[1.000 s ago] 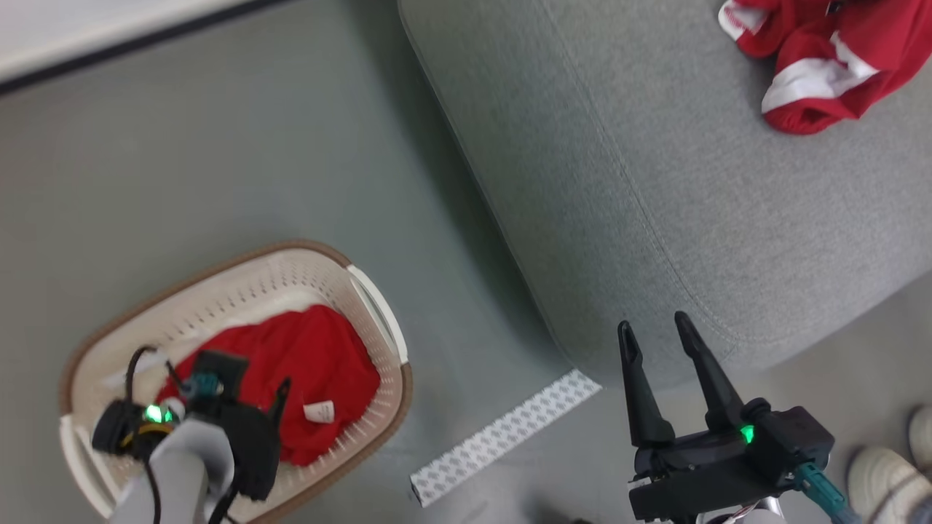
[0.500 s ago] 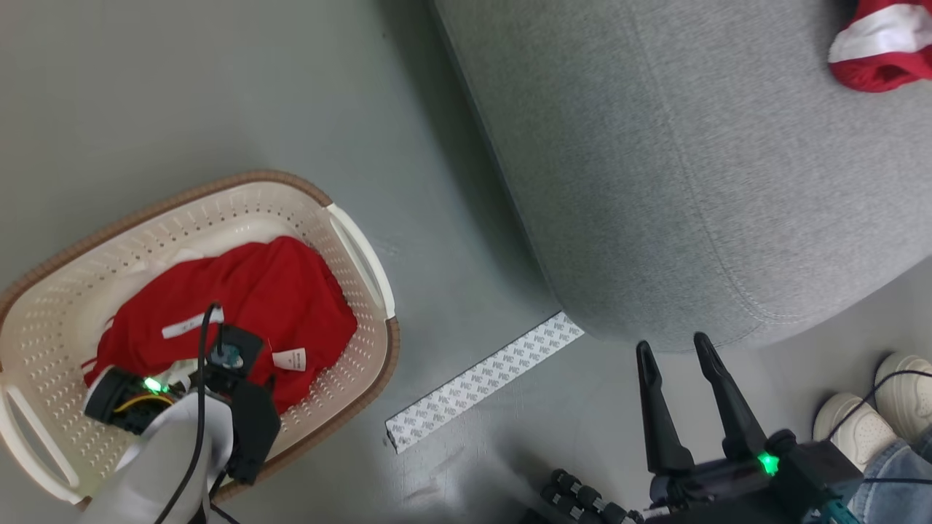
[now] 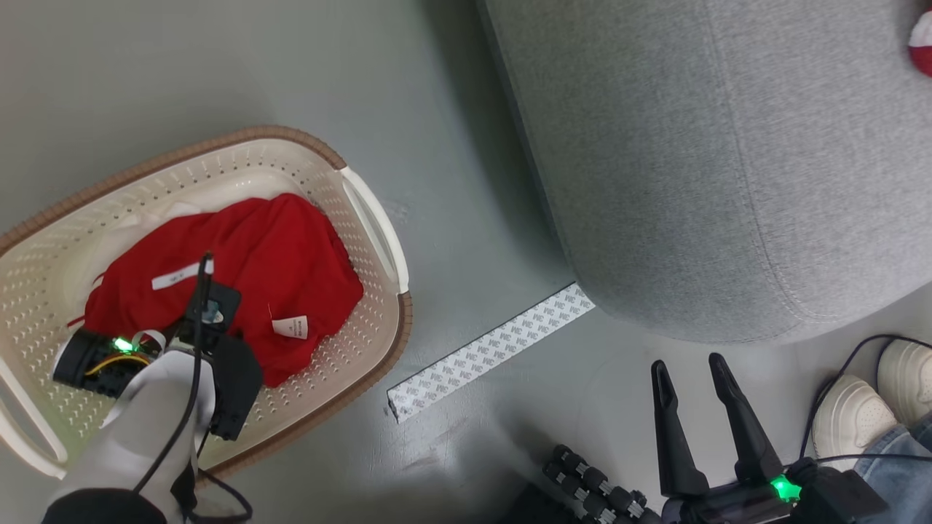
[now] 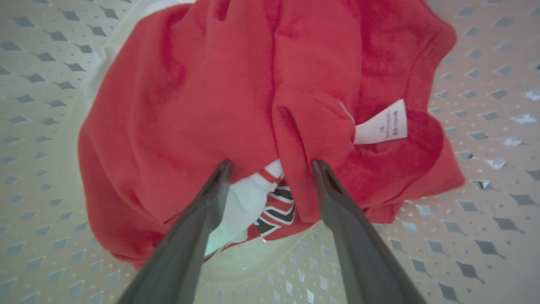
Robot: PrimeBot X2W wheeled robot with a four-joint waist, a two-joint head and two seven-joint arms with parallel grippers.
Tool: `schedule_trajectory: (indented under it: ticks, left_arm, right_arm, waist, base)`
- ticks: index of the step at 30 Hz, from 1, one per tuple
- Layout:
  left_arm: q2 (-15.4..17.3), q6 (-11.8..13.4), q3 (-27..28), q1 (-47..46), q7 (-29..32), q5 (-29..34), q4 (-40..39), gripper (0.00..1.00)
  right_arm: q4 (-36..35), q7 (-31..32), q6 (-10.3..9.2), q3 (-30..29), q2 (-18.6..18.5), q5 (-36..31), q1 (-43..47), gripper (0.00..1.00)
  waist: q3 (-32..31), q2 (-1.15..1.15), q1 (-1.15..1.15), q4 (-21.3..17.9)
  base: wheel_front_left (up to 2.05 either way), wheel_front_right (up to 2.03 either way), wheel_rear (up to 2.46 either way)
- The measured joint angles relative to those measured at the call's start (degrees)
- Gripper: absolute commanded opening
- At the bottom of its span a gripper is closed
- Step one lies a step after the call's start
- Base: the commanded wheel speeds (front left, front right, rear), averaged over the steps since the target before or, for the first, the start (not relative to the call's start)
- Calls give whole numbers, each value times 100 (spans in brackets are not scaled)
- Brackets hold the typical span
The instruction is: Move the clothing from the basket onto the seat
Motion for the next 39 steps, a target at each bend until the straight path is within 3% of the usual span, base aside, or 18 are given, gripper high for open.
schedule_trajectory:
  ticks: [16, 17, 18, 19, 29, 39]
  left_arm:
    - [-136, 48, -82, -208, -162, -168, 287, 100]
    - [-136, 51, -93, -208, -187, -176, 294, 49]
    - [-137, 52, -114, -208, -237, -176, 299, 32]
    - [-140, 53, -130, -209, -269, -176, 300, 0]
    - [-249, 109, -177, -212, -460, -316, 353, 0]
    - [-240, 144, 46, -196, -1118, -715, 302, 0]
  right_arm:
    - [-380, 0, 0, 19, 1, 198, 458, 100]
    - [-394, 0, 0, 21, 1, 198, 472, 100]
    - [-410, 1, 0, 22, 1, 196, 476, 100]
    - [-421, 1, 0, 16, 1, 190, 481, 100]
    - [-392, 0, 0, 49, 0, 132, 513, 100]
    - [12, 1, 1, 337, 9, 35, -279, 100]
  waist:
    - [239, -1, -1, 111]
    - [237, -1, -1, 119]
    - [234, -1, -1, 126]
    - [232, -1, -1, 132]
    - [167, -1, -1, 165]
    - [-107, -1, -1, 119]
  base:
    - [1, 1, 1]
    - [4, 4, 4]
    - [2, 2, 2]
    - [0, 0, 0]
    - [0, 0, 0]
    - [0, 0, 0]
